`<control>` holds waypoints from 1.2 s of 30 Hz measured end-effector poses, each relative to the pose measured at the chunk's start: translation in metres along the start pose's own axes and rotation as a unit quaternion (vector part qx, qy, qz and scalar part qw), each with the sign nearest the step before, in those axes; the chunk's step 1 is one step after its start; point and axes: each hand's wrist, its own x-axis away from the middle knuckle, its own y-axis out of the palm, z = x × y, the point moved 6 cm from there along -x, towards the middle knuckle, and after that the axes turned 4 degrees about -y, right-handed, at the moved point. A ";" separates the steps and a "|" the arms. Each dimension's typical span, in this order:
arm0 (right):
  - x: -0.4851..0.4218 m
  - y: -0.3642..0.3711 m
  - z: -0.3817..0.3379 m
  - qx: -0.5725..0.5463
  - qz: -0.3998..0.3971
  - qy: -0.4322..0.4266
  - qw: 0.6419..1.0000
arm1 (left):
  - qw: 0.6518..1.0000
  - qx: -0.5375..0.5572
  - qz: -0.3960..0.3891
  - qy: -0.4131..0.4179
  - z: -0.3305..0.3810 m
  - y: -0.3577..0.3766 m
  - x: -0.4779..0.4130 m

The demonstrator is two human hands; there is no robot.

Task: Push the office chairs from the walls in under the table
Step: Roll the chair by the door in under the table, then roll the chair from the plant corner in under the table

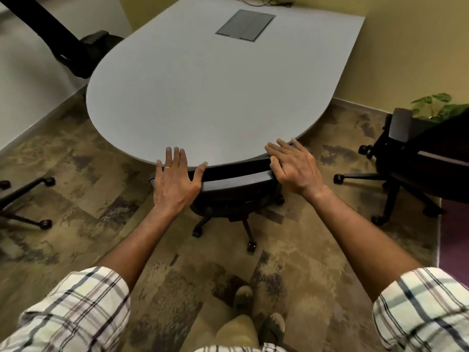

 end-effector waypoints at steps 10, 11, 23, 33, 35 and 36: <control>-0.051 -0.002 0.038 -0.005 0.009 -0.045 0.999 | 1.000 0.004 0.027 -0.011 0.023 0.001 -0.039; -0.049 0.000 0.037 -0.007 0.007 -0.047 0.999 | 1.000 0.000 0.026 -0.013 0.021 0.003 -0.037; -0.023 -0.002 0.024 0.027 -0.019 -0.029 0.999 | 1.000 -0.014 0.020 -0.015 0.021 0.000 -0.019; 0.049 -0.029 0.087 -0.009 0.052 0.071 0.996 | 0.999 -0.015 0.034 0.018 0.069 -0.003 0.005; 0.069 -0.040 0.111 -0.007 0.059 0.093 0.994 | 0.998 -0.008 0.046 0.044 0.100 -0.003 0.014; 0.076 -0.045 0.120 -0.008 0.060 0.104 0.993 | 0.997 -0.008 0.051 0.053 0.113 -0.004 0.015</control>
